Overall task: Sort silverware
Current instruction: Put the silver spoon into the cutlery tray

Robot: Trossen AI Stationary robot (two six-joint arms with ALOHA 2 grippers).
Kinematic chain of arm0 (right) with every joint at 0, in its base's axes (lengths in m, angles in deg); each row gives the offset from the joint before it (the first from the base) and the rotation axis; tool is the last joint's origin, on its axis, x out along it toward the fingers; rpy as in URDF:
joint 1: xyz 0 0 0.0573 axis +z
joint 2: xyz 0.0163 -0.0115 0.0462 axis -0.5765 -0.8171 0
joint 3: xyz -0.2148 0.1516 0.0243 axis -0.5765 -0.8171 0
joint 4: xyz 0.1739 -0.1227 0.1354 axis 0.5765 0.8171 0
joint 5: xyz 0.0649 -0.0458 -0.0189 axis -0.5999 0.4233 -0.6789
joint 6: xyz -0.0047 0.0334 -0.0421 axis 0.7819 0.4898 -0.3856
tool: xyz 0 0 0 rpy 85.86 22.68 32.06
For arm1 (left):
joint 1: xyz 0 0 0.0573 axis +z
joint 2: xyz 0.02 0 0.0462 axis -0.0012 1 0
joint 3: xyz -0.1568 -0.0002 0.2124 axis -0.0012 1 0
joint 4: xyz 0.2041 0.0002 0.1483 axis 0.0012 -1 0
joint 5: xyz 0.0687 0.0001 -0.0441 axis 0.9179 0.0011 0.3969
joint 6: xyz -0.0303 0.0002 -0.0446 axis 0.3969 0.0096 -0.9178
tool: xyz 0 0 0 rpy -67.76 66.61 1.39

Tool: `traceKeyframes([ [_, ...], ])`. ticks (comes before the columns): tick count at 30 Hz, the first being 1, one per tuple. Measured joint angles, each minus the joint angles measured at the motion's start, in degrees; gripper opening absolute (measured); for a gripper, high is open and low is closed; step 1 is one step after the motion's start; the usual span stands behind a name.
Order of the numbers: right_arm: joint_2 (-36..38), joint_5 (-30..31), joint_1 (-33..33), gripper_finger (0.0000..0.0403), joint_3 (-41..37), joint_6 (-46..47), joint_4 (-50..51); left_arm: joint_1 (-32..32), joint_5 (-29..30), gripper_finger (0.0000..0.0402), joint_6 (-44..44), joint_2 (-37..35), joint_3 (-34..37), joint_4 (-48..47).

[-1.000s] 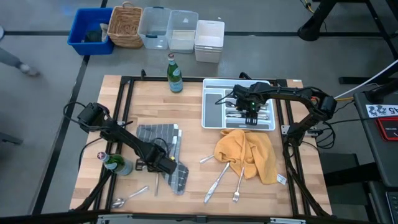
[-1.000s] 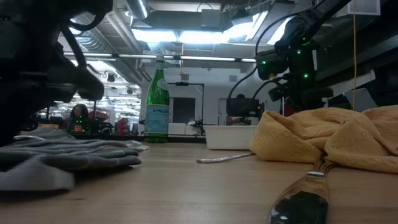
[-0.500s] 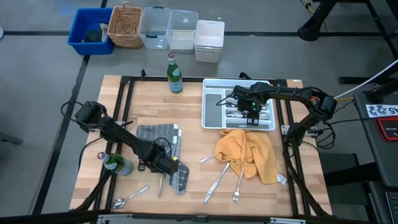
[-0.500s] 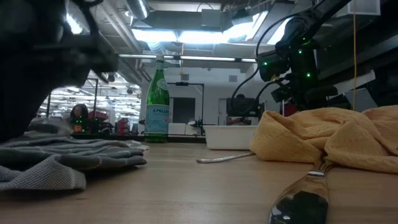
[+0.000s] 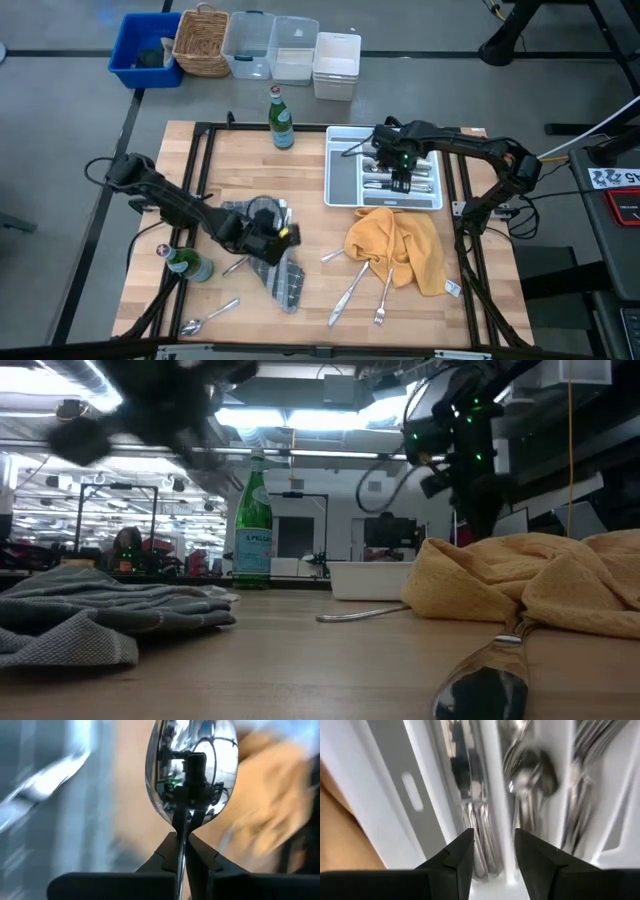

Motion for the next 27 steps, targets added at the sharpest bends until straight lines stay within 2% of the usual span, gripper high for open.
traceKeyframes([
  [4,0.04,-4.03,-0.01,0.0143,4.32,2.32,-0.35,5.06,11.62,0.0008,8.04,0.40,-0.02,7.61],
  [8,0.06,-11.14,-0.01,0.0143,8.50,5.08,-1.27,11.81,17.04,0.0005,20.20,0.50,-0.04,15.18],
  [14,0.06,-26.45,0.01,0.0143,12.85,7.78,-5.55,21.25,17.86,0.0009,37.71,0.69,-0.04,27.27],
  [18,0.10,-34.58,0.01,0.0143,13.94,7.93,-10.62,25.00,17.79,0.0006,42.10,1.11,-0.04,34.02],
  [23,0.10,-36.79,0.08,0.0143,13.94,7.94,-18.11,27.08,17.62,0.0010,42.17,1.73,-0.04,39.16],
  [27,0.10,-37.27,0.08,0.0143,13.94,7.91,-22.49,27.59,17.51,0.0006,42.06,1.81,-0.04,39.14],
])
